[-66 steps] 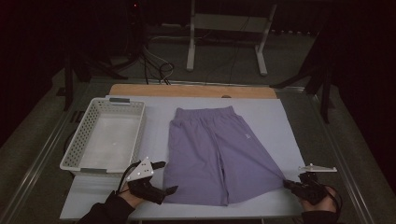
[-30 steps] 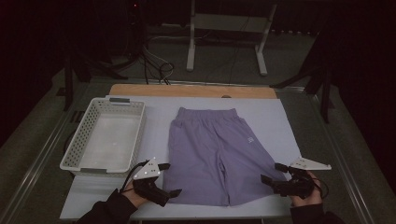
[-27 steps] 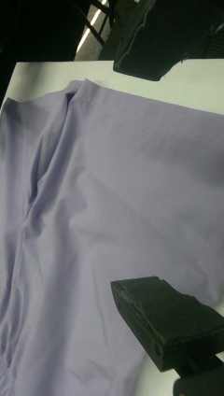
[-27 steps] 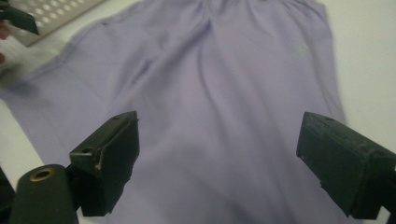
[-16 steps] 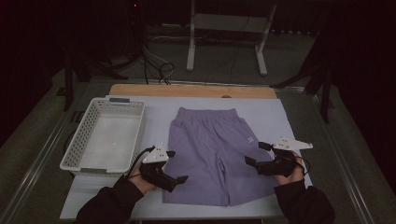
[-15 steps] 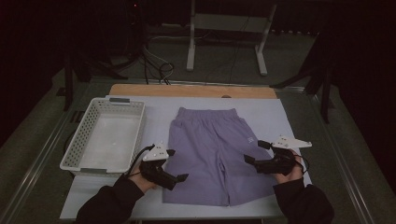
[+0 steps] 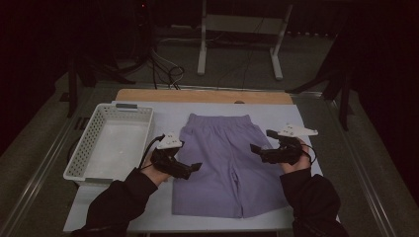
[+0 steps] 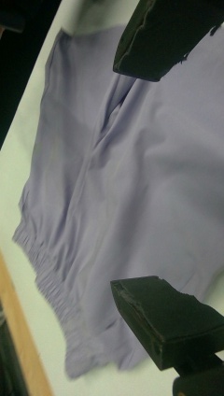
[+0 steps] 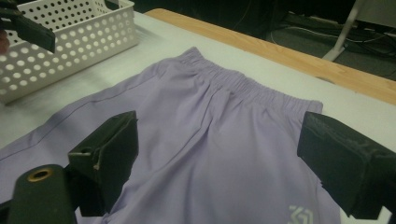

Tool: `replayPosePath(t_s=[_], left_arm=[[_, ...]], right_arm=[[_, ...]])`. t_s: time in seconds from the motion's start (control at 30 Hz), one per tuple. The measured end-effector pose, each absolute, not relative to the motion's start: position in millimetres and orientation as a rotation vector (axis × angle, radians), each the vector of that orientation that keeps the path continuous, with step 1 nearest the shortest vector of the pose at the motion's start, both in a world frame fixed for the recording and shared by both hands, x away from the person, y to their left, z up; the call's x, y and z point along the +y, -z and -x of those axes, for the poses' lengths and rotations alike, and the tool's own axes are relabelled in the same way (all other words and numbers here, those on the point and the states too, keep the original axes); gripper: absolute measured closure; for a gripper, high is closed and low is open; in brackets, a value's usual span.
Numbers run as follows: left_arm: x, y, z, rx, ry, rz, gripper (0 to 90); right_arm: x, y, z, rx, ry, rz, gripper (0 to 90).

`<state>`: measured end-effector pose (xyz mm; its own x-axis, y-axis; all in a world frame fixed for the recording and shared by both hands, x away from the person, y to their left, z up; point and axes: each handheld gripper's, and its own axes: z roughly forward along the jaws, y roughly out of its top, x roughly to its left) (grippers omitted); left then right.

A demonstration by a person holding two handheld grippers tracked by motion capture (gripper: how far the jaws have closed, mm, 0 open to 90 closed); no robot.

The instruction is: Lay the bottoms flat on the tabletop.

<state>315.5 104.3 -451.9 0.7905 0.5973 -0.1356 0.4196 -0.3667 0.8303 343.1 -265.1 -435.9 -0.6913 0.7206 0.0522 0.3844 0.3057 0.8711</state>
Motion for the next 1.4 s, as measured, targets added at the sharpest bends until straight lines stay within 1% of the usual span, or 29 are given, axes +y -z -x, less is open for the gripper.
replayPosePath(t_s=[0.07, 0.2, 0.4, 0.5, 0.57, 0.67, 0.87, 0.9, 0.93, 1.03, 1.07, 1.1, 1.17, 1.23, 1.33, 1.4], left_arm=[[103.8, 447.9, -320.6, 0.763, -0.265, -2.019, 0.6], [103.6, 443.6, -334.8, 0.794, -0.270, -2.002, 0.6], [97.8, 442.2, -358.4, 0.823, -0.315, -2.023, 0.7], [94.6, 443.0, -369.2, 0.848, -0.330, -1.997, 0.7], [93.4, 443.9, -377.3, 0.880, -0.317, -1.984, 0.7], [89.9, 444.7, -386.8, 0.895, -0.363, -1.982, 0.8], [80.8, 453.8, -407.4, 0.956, -0.351, -1.999, 0.8], [79.2, 456.3, -410.6, 0.974, -0.336, -1.994, 0.8], [77.1, 459.3, -413.7, 0.988, -0.333, -1.996, 0.7], [71.0, 468.4, -423.6, 1.035, -0.345, -2.016, 0.8], [71.0, 468.4, -423.6, 1.035, -0.345, -2.016, 0.8], [68.9, 472.0, -428.1, 1.055, -0.335, -2.012, 0.8], [65.5, 478.9, -435.3, 1.097, -0.375, -2.018, 0.8], [65.0, 484.6, -443.3, 1.146, -0.373, -2.016, 1.6], [66.2, 490.4, -455.1, 1.208, -0.386, -2.015, 2.0], [67.4, 495.2, -464.0, 1.265, -0.369, -2.003, 3.6]], right_arm=[[-264.3, 435.6, -349.7, 2.234, -1.331, -1.001, 12.5], [-264.7, 434.3, -363.0, 2.228, -1.322, -1.019, 12.2], [-264.1, 434.4, -384.3, 2.201, -1.283, -0.999, 9.3], [-264.0, 437.8, -393.9, 2.187, -1.281, -0.992, 9.3], [-264.6, 440.7, -400.5, 2.211, -1.258, -1.032, 9.4], [-267.6, 445.3, -410.7, 2.234, -1.235, -1.088, 9.1], [-271.9, 455.3, -432.1, 2.238, -1.179, -1.148, 9.5], [-271.3, 458.2, -436.1, 2.242, -1.158, -1.165, 11.6], [-271.3, 460.8, -439.7, 2.249, -1.128, -1.184, 17.3], [-270.3, 469.3, -451.1, 2.276, -1.063, -1.209, 25.0], [-270.2, 472.1, -455.3, 2.286, -1.065, -1.224, 27.2], [-270.2, 472.1, -455.3, 2.286, -1.065, -1.224, 27.2], [-270.7, 481.3, -468.3, 2.288, -1.058, -1.286, 32.8], [-271.1, 485.1, -473.4, 2.286, -1.052, -1.308, 37.1], [-269.8, 495.1, -485.7, 2.285, -1.026, -1.353, 38.0], [-269.4, 501.2, -492.6, 2.279, -1.007, -1.380, 38.0]])
